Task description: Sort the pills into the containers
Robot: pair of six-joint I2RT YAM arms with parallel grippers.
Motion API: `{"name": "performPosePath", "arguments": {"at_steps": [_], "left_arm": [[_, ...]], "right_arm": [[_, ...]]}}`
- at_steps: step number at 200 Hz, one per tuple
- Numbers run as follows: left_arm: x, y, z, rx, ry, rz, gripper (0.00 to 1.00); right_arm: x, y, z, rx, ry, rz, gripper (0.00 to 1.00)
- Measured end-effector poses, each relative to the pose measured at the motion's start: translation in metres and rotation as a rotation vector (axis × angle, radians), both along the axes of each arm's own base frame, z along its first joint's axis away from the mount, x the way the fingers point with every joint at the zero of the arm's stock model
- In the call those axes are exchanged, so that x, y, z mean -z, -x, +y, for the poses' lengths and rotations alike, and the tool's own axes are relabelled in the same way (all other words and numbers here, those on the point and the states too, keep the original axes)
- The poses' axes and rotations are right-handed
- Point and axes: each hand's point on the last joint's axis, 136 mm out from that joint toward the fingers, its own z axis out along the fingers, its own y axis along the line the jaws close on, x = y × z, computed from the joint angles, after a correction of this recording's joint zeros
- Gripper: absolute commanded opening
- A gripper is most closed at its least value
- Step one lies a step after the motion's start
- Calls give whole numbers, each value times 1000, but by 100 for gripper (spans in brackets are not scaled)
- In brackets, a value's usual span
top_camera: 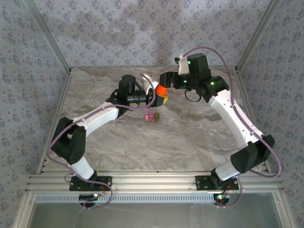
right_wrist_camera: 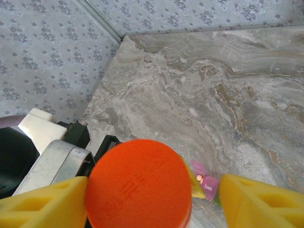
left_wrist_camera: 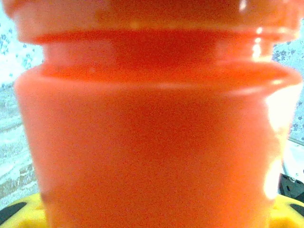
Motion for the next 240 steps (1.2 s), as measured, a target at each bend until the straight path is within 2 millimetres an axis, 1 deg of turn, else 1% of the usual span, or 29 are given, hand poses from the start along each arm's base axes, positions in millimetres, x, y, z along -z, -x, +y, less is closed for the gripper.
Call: {"name": "performPosePath", "arguments": {"at_steps": [12, 22, 45, 58, 70, 79, 94, 120, 134, 150, 162, 200, 215, 240], "left_arm": [[-2, 2, -2, 8, 7, -10, 0], [-3, 3, -3, 13, 10, -15, 0], [-7, 4, -4, 21, 25, -40, 0], [-7, 4, -4, 25, 30, -57, 0], [-4, 5, -3, 28, 27, -71, 0], [-1, 6, -2, 31, 22, -80, 0], [5, 7, -2, 34, 12, -104, 0], [15, 7, 1, 32, -10, -146, 0], [17, 7, 1, 31, -19, -168, 0], [17, 6, 1, 32, -24, -189, 0], [17, 6, 1, 34, -26, -198, 0], [17, 6, 1, 36, -29, -211, 0], [17, 6, 1, 37, -30, -214, 0], [17, 6, 1, 37, -30, -214, 0]], "right_arm": [[-7, 3, -6, -10, -18, -11, 82], [-18, 7, -15, -13, -40, -31, 83], [-48, 14, -41, -4, -88, -102, 83], [-60, 18, -53, -10, -106, -133, 82], [-66, 18, -57, -26, -104, -143, 82], [-67, 16, -56, -44, -97, -141, 82], [-60, 10, -51, -82, -77, -123, 82], [-30, -1, -43, -136, -28, -50, 82], [-14, -2, -39, -166, 0, -9, 82], [-4, 1, -33, -208, 28, 14, 82], [-1, 6, -27, -242, 49, 18, 83], [-4, 21, -8, -336, 93, -11, 83], [-2, 23, -4, -354, 105, -12, 83], [5, 20, -1, -362, 125, 0, 83]]}}
